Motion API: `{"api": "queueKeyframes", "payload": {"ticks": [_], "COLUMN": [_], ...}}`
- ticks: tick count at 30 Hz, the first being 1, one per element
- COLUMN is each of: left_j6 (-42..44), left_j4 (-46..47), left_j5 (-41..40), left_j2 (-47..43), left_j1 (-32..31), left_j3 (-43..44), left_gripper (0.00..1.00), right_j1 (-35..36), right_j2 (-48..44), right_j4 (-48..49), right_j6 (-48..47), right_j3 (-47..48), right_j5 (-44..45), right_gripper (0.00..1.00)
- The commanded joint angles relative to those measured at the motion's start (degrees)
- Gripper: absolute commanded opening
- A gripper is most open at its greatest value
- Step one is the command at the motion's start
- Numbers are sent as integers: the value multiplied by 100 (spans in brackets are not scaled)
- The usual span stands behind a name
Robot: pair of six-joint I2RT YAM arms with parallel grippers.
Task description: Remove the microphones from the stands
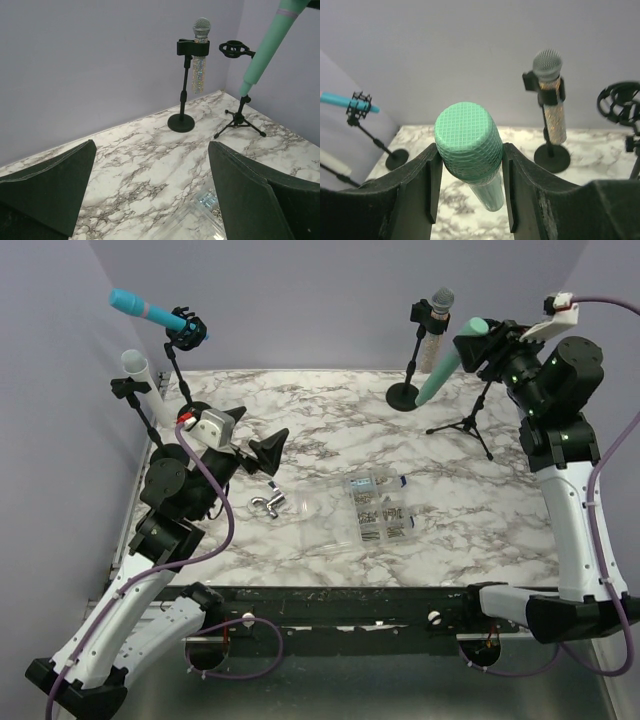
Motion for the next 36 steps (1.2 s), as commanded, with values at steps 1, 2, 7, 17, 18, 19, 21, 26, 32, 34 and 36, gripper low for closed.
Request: {"api": "queueKeyframes", "payload": {"ticks": [1, 2, 7, 17, 18, 19, 21, 26, 32, 34, 36], "left_j6": [46, 45, 37, 27, 25, 23, 37, 55, 88, 113, 126], "left_j4": [120, 111, 107, 70, 74, 64, 59, 62, 49, 69, 77], "left_j5": [-65, -66, -48, -57, -57, -57, -48, -76, -89, -137, -170], "left_j2": [8, 13, 49, 228, 238, 252, 270, 304, 360, 322, 298], "left_j1": [-67, -61, -94, -221, -226, -235, -258, -266, -293, -294, -296], "left_j3": [-51, -48, -40, -22, -21, -14, -13, -18, -13, -22, -29], "left_gripper": [99, 98, 99, 99, 99, 99, 98, 99, 98, 99, 98], "right_j1": [-3, -1, 232, 770, 766, 768, 765, 766, 766, 766, 766], "right_j2": [332, 404, 482, 1204, 1260, 1308, 1344, 1732, 2031, 2121, 2209], "right_j4": [-794, -1004, -1641, -3550, -3647, -3687, -3649, -3582, -3289, -3231, -3162], "right_j6": [227, 220, 153, -210, -234, -255, -241, -109, 209, 278, 334], "right_j3": [23, 23, -523, -1173, -1195, -1250, -1404, -1643, -2051, -2177, -2333], "right_j5": [-504, -488, -376, 2378, 2565, 2684, 2819, 2454, 2475, 2443, 2376], "right_gripper": [1, 1, 1, 1, 1, 1, 1, 1, 1, 1, 1]}}
